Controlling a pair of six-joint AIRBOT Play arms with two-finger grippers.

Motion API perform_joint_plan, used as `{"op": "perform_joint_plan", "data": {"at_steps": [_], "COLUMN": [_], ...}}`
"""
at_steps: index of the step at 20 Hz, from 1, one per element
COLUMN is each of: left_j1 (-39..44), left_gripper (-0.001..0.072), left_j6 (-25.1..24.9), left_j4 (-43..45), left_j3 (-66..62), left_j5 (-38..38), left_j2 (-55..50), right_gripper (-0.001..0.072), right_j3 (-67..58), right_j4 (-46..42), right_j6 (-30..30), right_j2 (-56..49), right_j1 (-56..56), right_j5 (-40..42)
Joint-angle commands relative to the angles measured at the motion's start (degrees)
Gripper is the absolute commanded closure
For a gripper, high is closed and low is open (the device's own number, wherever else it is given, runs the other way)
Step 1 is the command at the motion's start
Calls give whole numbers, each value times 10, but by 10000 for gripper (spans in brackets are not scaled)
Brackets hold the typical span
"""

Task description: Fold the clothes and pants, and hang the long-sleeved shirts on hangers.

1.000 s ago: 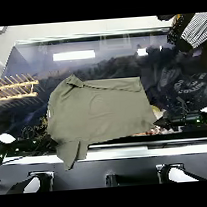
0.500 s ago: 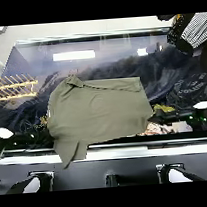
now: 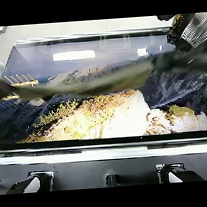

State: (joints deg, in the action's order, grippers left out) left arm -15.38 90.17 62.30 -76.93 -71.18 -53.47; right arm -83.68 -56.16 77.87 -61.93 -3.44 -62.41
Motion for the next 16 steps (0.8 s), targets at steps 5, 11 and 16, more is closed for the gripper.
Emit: {"op": "perform_joint_plan", "data": {"at_steps": [5,11,16], "left_j1": [1,1,1], "left_gripper": [692,692,693], "left_j6": [166,193,127], "left_j4": [149,235,215], "left_j3": [-294,-295,-289], "left_j5": [-35,-35,-87], "left_j2": [112,166,87], "right_gripper": [679,679,678], "right_j3": [-207,-207,-207], "right_j4": [-147,-232,-236], "right_j6": [121,191,216], "right_j2": [200,263,160], "right_j1": [10,10,10], "right_j5": [-11,4,-102]}}
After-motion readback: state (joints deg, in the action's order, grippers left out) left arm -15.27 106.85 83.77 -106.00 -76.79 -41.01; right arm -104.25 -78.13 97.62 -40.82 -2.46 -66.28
